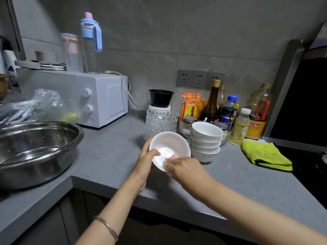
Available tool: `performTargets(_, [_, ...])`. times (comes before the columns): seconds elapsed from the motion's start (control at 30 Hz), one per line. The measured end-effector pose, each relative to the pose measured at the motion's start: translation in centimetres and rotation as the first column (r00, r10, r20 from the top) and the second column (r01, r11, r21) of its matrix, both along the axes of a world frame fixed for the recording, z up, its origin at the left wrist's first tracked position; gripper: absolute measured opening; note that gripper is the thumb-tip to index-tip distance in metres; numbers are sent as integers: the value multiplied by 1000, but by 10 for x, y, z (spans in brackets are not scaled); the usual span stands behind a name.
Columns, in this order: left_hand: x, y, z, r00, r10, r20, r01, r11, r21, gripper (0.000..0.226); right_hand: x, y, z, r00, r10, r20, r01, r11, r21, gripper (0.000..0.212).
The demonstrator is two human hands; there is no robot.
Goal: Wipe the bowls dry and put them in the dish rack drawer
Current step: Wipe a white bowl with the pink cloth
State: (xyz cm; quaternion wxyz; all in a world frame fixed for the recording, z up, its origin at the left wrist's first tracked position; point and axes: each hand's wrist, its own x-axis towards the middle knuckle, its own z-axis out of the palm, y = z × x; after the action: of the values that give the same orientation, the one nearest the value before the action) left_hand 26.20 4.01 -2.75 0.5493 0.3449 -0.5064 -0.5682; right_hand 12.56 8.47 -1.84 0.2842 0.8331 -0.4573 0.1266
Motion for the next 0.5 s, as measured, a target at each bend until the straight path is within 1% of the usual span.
performTargets(0.03, [-5,3,-3,999,14,-29,-14,1000,12,40,9,1,-2,990,-19,142,13,999,40,8])
performTargets(0.07, [-10,6,-5,997,42,-64,-41,999,23,38,15,0,-5,962,-16,274,-8,996,84,2])
performTargets(0.1, [-13,7,-6,992,87,-95,-84,996,33,35,19,0,-10,939,-25,342,-26,989,142,8])
performTargets(0.13, [-13,7,-6,985,129,-112,-126,991,37,32,18,-1,-14,948,1,317,-56,985,162,14])
performTargets(0.17, [-10,5,-5,984,151,-92,-149,989,26,29,12,-1,-17,972,45,229,-81,985,152,20])
performTargets(0.2, [-4,2,-4,989,144,-38,-144,990,-1,27,0,-3,-19,989,108,98,-118,987,105,25])
performTargets(0.27, [7,-5,-1,990,69,126,-59,995,-82,28,-23,-8,-10,976,153,-154,-154,988,6,34])
performTargets(0.3, [11,-6,1,984,30,177,-12,995,-99,29,-30,-10,-5,963,149,-225,-159,987,-26,33])
performTargets(0.33, [12,-6,4,982,4,190,14,995,-95,29,-35,-11,-1,956,148,-255,-169,984,-63,27])
performTargets(0.37, [12,-5,7,985,4,174,10,996,-83,29,-33,-10,4,959,128,-253,-150,986,-69,24])
performTargets(0.4, [11,-3,8,990,19,137,-9,998,-67,29,-28,-10,5,967,109,-232,-127,990,-65,28])
performTargets(0.43, [9,-1,8,995,39,92,-35,998,-51,29,-21,-10,4,977,84,-194,-92,995,-30,30])
performTargets(0.5, [4,2,3,998,56,5,-56,998,-26,29,-7,-8,0,997,26,-75,-24,1000,19,26])
